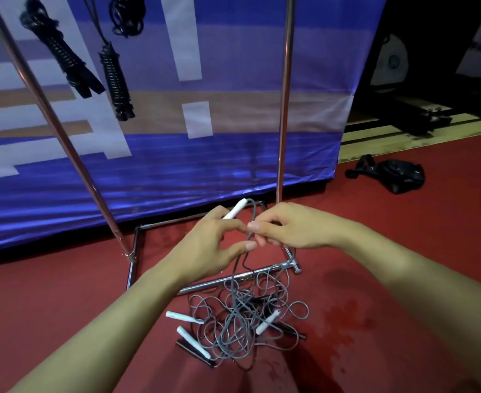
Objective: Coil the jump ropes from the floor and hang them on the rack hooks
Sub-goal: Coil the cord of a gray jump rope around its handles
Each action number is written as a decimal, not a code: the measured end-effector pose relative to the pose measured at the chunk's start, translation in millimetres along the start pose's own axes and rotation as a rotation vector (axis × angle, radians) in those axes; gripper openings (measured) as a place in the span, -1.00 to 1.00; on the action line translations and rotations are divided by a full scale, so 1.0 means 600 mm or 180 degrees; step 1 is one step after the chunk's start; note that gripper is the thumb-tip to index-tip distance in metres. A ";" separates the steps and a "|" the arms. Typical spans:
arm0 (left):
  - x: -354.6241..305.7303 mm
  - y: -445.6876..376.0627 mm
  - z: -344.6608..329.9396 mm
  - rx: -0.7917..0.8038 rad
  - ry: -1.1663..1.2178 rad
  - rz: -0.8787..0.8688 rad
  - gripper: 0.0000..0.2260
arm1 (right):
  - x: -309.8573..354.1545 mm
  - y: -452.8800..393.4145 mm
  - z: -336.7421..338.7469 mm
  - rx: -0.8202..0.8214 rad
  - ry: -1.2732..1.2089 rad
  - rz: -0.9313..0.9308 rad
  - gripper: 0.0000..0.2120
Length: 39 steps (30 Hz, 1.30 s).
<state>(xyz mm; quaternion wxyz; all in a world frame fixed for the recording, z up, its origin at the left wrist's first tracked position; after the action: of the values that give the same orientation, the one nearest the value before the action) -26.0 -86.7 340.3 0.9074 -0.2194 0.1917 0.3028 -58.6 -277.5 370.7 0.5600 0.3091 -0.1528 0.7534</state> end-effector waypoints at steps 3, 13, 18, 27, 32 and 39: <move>0.004 -0.008 0.007 -0.0132 -0.0145 -0.0056 -0.84 | 0.005 -0.001 -0.002 -0.0006 0.0106 0.0002 -0.60; 0.075 0.009 0.080 -0.0394 -0.0861 0.0395 -0.89 | -0.031 -0.001 0.030 0.0622 0.0480 -0.0553 -0.54; 0.092 0.024 0.094 -0.0455 -0.0901 0.0642 -0.80 | -0.057 -0.005 0.009 0.0436 0.0050 -0.0594 -0.63; -0.010 -0.009 0.015 -0.0138 -0.0435 -0.0090 -0.80 | 0.003 -0.021 -0.006 -0.0018 0.0510 0.0112 -0.67; 0.015 -0.006 0.050 -0.0378 -0.0722 0.0015 -0.87 | -0.009 -0.002 0.001 0.0663 0.0047 -0.0492 -0.60; 0.106 0.043 0.123 -0.0732 -0.1047 0.0848 -0.91 | -0.065 0.018 -0.008 0.1302 -0.0962 -0.0974 -0.63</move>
<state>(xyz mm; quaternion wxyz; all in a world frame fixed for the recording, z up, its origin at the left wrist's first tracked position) 20.7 -0.5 363.6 0.8475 -0.2419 0.0328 0.4713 -63.0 -307.1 343.5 0.5641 0.5436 -0.0310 0.6208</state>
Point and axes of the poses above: each hand's wrist, its own y-axis away from the middle knuckle, its own z-axis out of the back of the hand, x = y × z, the point moved 3 cm from there along -y, towards the middle knuckle, and after that the axes turned 5 degrees about -z, right-handed, at the moved point
